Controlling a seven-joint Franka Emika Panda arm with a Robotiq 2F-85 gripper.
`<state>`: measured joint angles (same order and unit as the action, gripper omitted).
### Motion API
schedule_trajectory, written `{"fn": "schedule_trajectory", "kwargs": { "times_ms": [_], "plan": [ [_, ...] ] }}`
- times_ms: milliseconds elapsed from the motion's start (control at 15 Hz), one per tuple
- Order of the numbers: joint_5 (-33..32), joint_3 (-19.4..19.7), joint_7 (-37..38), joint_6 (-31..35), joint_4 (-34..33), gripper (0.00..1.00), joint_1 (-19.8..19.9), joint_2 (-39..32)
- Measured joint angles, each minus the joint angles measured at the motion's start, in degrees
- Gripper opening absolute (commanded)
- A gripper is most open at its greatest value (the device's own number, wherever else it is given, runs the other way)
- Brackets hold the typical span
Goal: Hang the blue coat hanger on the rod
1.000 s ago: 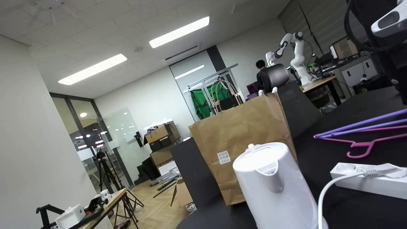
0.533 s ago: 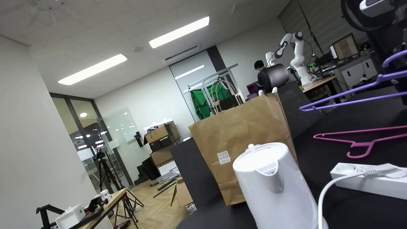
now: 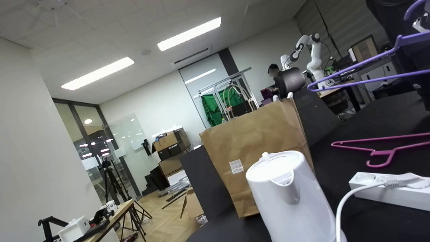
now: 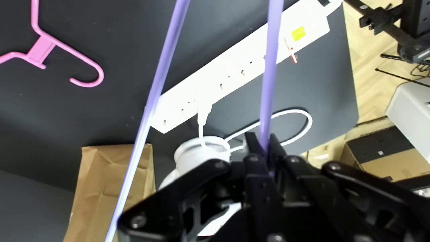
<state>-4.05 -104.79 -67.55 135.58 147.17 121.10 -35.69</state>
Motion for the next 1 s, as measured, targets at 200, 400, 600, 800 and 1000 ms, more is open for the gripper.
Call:
{"fn": "schedule_trajectory", "kwargs": {
  "times_ms": [200,400,600,800,1000],
  "plan": [
    [-1.0,-1.6,0.1,-6.0,-1.0,0.02,2.3,-6.1],
    [-1.1,-3.0,0.6,-10.1,-1.9,0.02,3.8,-11.3],
    [-1.7,-3.3,1.4,-12.6,-2.6,0.08,3.9,-15.1],
    [-2.7,-2.4,1.4,-12.6,-2.2,0.08,3.7,-15.9],
    [-2.7,-2.4,1.4,-12.6,-2.2,0.08,3.5,-15.9]
  ]
}}
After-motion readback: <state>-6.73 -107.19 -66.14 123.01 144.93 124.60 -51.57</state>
